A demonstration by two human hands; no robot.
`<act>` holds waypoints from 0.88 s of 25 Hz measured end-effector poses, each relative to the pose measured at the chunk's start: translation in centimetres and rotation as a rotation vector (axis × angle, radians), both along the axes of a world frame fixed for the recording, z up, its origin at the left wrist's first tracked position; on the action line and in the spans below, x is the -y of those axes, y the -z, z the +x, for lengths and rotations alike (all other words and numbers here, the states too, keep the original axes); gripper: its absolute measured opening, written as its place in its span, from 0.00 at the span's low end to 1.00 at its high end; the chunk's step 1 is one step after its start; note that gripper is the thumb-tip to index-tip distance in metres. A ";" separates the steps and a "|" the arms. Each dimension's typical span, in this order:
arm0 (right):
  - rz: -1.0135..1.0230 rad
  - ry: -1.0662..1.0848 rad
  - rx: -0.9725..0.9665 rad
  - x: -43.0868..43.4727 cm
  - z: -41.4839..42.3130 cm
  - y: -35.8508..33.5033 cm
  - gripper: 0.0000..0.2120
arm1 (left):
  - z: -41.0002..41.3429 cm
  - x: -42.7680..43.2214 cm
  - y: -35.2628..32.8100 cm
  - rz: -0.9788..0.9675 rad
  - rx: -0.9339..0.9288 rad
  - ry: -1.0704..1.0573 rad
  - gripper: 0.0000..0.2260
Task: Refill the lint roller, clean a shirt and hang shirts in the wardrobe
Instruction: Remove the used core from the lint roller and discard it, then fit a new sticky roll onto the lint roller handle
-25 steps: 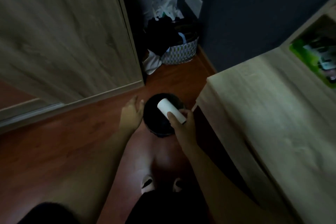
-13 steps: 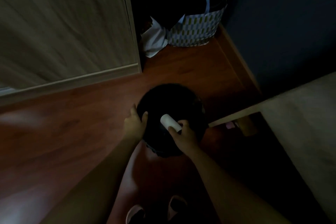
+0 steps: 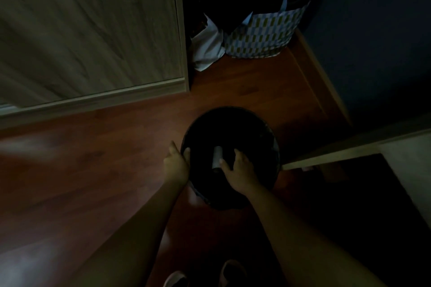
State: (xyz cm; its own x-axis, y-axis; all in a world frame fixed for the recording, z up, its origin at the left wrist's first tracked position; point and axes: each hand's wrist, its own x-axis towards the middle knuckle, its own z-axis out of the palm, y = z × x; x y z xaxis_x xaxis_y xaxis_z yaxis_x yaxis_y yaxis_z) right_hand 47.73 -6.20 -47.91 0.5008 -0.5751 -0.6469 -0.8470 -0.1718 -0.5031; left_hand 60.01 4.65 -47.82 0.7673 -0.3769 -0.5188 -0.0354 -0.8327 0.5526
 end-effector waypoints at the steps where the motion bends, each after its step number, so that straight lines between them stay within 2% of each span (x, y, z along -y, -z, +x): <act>1: -0.014 -0.001 -0.013 -0.1 -0.1 -1.8 0.34 | 0.2 -0.2 -1.8 -0.002 -0.002 0.001 0.26; 7: -0.128 -0.052 0.048 -0.8 1.1 -18.2 0.31 | 1.3 0.9 -19.0 -0.063 0.088 0.110 0.23; 10: -0.261 -0.054 0.185 -1.2 1.0 -29.3 0.29 | 1.2 1.8 -30.3 -0.172 0.199 0.157 0.19; 13: -0.318 0.046 0.352 -1.5 -1.0 -39.4 0.26 | -0.6 1.8 -40.0 -0.261 0.308 0.228 0.16; 18: -0.572 0.094 0.488 -1.5 -10.3 -50.1 0.27 | -8.5 2.0 -50.9 -0.391 0.421 0.348 0.14; 22: -0.713 0.045 0.427 0.9 -21.3 -53.0 0.25 | -17.6 3.3 -54.2 -0.457 0.432 0.456 0.15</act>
